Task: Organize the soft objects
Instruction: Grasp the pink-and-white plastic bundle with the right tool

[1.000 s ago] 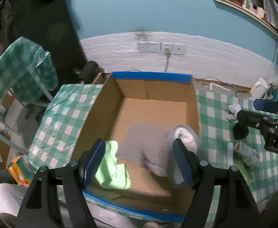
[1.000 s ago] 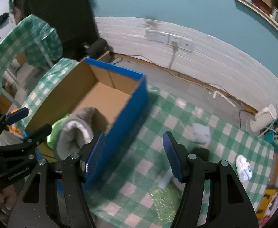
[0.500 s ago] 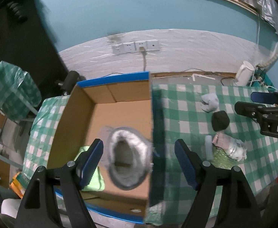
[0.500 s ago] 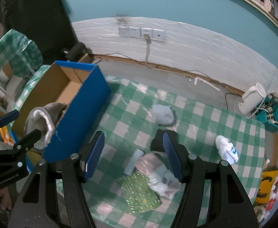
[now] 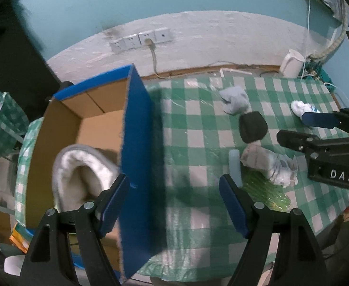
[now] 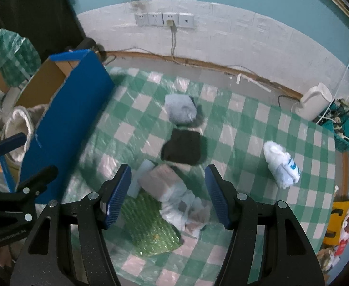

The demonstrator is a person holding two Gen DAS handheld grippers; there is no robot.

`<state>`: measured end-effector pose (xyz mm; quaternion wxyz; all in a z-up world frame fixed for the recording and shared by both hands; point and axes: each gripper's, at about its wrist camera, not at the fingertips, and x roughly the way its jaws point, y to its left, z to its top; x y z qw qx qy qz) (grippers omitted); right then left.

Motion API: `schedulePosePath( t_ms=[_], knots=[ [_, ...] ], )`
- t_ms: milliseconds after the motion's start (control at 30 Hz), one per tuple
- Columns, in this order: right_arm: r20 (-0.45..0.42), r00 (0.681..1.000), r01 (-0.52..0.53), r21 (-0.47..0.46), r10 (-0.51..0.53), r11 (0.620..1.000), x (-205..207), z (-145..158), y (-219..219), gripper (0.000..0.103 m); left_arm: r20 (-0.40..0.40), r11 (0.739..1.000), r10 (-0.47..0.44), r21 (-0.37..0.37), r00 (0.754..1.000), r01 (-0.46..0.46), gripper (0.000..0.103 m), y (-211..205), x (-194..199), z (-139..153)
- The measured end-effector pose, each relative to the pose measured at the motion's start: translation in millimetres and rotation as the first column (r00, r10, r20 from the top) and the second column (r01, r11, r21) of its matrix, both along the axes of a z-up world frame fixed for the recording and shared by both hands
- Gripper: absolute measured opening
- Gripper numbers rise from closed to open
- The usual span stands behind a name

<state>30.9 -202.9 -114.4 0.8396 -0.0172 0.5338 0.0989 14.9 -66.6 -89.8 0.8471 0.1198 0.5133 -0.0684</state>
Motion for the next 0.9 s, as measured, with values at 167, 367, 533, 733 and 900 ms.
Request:
schedulePosePath(
  t_ms=[167, 367, 533, 733, 900],
  knots=[
    [-0.041, 0.999, -0.016, -0.009, 0.015, 1.0, -3, -20, -6, 0.064, -0.049, 1.0, -0.014, 0.002, 0.999, 0.015, 0.079, -11, 3, -17],
    [-0.1, 0.995, -0.032, -0.014, 0.031, 0.999, -5, -46, -11, 0.064, -0.109, 1.0, -0.025, -0.004, 0.994, 0.025, 0.079, -19, 7, -37],
    [-0.136, 0.99, -0.029, 0.005, 0.029, 1.0, -1, -62, -16, 0.064, -0.14, 0.999, -0.034, 0.004, 0.99, 0.035, 0.079, -27, 11, -51],
    [-0.178, 0.983, -0.049, -0.004, 0.047, 0.999, -1, -82, -16, 0.064, -0.172, 0.999, -0.038, 0.008, 0.984, 0.041, 0.079, -31, 16, -65],
    [-0.198, 0.978, -0.065, -0.025, 0.059, 0.998, 2, -97, -14, 0.064, -0.21, 0.999, -0.032, 0.0, 0.977, 0.032, 0.079, -32, 21, -78]
  ],
)
